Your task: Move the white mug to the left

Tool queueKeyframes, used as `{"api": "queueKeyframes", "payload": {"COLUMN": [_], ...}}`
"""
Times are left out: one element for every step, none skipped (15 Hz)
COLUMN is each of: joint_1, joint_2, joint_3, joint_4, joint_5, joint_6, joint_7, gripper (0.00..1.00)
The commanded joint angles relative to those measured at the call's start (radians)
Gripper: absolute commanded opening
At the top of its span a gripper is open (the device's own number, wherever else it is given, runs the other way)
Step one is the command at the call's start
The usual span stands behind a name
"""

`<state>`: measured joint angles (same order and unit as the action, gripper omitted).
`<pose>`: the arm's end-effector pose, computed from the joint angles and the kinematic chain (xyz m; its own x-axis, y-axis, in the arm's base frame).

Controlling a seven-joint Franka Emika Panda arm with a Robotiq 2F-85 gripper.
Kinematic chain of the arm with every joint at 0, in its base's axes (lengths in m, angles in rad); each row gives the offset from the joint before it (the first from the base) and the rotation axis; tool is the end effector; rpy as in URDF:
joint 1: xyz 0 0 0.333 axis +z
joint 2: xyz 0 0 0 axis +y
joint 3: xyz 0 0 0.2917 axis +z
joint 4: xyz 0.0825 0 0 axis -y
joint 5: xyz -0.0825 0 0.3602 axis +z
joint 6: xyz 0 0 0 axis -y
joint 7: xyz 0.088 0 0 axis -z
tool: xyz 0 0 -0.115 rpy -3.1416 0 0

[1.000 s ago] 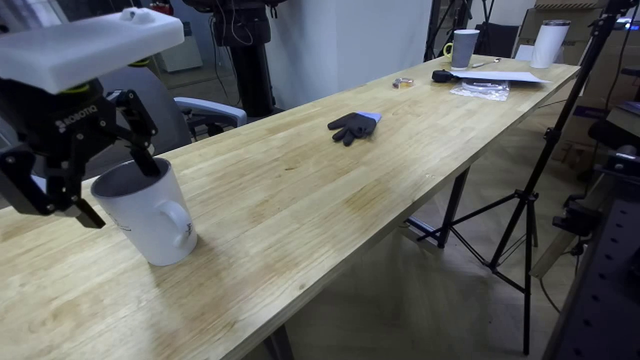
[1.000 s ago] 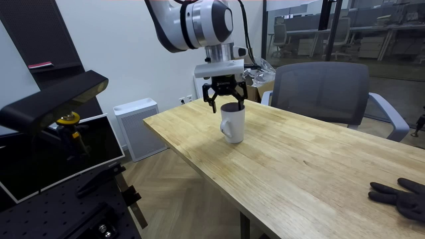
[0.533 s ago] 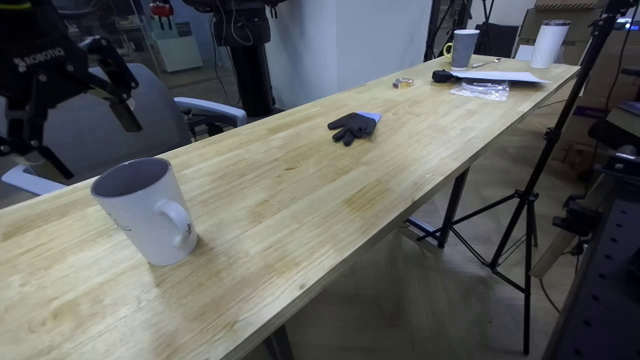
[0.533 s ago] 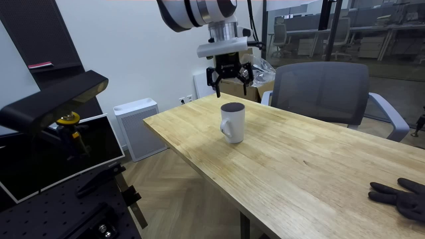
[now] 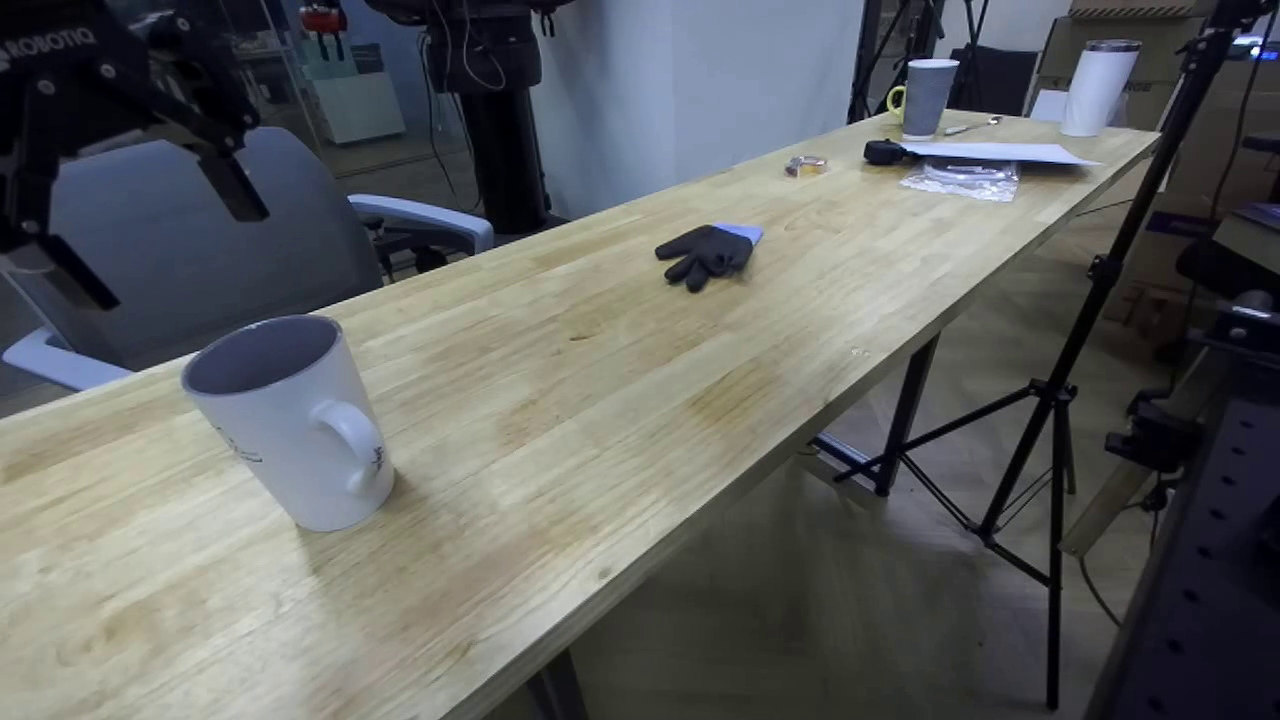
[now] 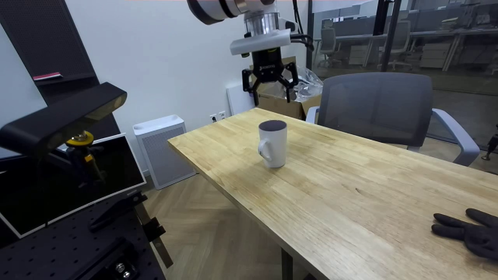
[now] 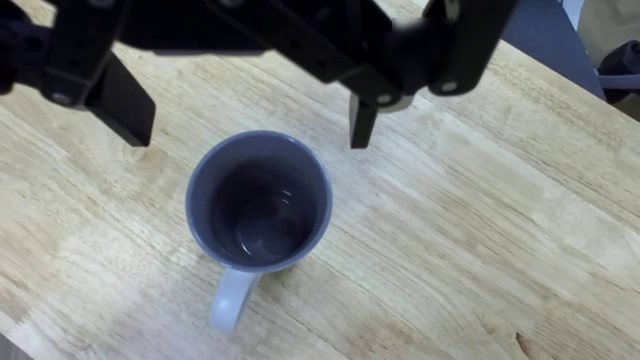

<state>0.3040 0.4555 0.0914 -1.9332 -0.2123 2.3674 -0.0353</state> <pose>0.5510 0.2242 0.2366 0.8396 0.5425 -0.0283 0.5422 -0.8338 0.1040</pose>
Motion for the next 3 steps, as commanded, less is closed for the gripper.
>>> {"api": "queueKeyframes", "payload": {"joint_1": [-0.016,-0.016,-0.017], "joint_2": [0.001,0.001,0.001], "joint_3": [0.018,0.018,0.018], "joint_4": [0.002,0.002,0.002], "joint_5": [-0.010,-0.010,-0.010], "joint_6": [-0.004,-0.005,-0.005], "joint_7": [0.007,0.007,0.007], "gripper": [1.00,1.00,1.00]}}
